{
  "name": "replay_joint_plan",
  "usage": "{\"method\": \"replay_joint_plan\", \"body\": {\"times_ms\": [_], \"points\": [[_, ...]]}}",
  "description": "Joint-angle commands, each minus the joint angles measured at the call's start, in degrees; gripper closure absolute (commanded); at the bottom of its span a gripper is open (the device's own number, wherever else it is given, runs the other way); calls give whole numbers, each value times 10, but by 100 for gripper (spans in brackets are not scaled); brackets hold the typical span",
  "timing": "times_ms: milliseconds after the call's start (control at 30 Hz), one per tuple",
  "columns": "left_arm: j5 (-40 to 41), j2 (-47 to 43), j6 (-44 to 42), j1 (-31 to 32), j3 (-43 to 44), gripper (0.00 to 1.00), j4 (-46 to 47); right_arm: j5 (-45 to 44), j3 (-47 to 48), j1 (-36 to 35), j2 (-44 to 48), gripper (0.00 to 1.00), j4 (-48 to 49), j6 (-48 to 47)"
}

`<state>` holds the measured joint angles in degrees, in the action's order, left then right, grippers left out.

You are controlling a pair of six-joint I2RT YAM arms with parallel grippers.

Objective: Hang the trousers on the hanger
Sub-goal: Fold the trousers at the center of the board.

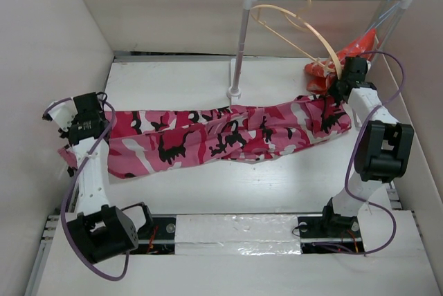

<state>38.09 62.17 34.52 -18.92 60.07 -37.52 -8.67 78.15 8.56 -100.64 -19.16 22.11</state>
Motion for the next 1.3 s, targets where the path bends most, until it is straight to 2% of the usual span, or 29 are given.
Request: {"method": "replay_joint_plan", "body": {"times_ms": [0,367,567,767,800,833,900,933,1067,1100,1133,1167,1267], "points": [[10,21,-10,-6,-8,100,14,0,10,9,1,100,39,6],[19,242,-48,-6,145,100,91,-31,41,9,-32,100,32,-9],[44,374,-60,23,246,100,113,-50,65,15,-47,100,29,-24],[24,473,-65,34,292,100,139,-57,82,15,-70,98,32,-25],[23,491,-67,34,294,99,140,-63,86,15,-75,97,30,-27],[17,497,-71,42,295,90,143,-64,87,15,-75,96,27,-26],[16,505,-76,56,293,81,151,-58,87,15,-71,92,28,-25],[19,502,-78,66,287,72,155,-54,86,15,-69,89,29,-25],[17,475,-82,83,281,56,161,-38,71,15,-53,64,28,-19],[17,460,-82,90,281,56,157,-33,66,15,-48,49,29,-16],[17,452,-82,90,280,53,154,-29,59,15,-41,42,33,-15],[18,431,-82,98,273,53,153,-24,42,20,-28,31,38,-15],[13,397,-77,112,241,49,152,2,-2,20,9,17,51,-3]]}}
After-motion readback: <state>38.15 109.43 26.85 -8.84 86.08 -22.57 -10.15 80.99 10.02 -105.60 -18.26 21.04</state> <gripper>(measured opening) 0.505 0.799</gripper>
